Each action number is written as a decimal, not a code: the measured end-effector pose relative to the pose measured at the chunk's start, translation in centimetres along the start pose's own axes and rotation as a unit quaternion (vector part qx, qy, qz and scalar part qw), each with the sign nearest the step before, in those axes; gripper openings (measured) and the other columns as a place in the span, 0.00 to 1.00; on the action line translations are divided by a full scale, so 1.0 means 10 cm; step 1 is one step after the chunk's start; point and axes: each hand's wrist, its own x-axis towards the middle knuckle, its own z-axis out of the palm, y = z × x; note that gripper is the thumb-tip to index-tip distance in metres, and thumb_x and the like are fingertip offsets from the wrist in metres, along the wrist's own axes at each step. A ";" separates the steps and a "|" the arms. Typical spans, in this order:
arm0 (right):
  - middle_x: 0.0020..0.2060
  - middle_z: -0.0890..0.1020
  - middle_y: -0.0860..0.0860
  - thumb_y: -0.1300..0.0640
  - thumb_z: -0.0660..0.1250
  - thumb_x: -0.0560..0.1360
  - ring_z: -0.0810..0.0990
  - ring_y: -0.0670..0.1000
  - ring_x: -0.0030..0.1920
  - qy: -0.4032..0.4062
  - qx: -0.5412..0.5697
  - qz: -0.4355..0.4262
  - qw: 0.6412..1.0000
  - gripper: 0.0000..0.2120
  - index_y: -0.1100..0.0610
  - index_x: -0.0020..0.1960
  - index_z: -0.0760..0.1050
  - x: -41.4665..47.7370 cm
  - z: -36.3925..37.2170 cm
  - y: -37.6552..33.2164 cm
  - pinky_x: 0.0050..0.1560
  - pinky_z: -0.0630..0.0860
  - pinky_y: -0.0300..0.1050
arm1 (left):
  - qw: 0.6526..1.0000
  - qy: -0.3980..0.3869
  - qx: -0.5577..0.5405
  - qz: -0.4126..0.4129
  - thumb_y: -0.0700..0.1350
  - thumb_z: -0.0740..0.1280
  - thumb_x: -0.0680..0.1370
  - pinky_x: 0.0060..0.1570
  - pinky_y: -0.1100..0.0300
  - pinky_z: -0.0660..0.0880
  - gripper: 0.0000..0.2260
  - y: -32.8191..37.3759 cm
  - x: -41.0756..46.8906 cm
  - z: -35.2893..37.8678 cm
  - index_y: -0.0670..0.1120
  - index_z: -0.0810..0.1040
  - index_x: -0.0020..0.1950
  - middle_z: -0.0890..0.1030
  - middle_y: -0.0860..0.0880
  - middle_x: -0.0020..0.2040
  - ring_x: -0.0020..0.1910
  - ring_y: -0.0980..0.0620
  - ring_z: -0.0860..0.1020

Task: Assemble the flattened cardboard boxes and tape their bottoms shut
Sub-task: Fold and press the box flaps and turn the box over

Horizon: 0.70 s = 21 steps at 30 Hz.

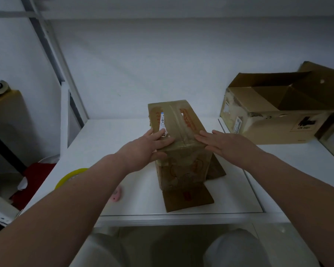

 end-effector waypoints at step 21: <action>0.45 0.78 0.49 0.44 0.58 0.78 0.77 0.53 0.49 0.221 0.432 0.324 0.812 0.12 0.48 0.45 0.75 -0.24 0.16 -0.07 0.51 0.78 0.53 | 0.491 -0.046 -0.777 -0.391 0.62 0.63 0.76 0.47 0.48 0.79 0.31 0.46 0.05 0.81 0.38 0.72 0.66 0.82 0.41 0.49 0.46 0.43 0.81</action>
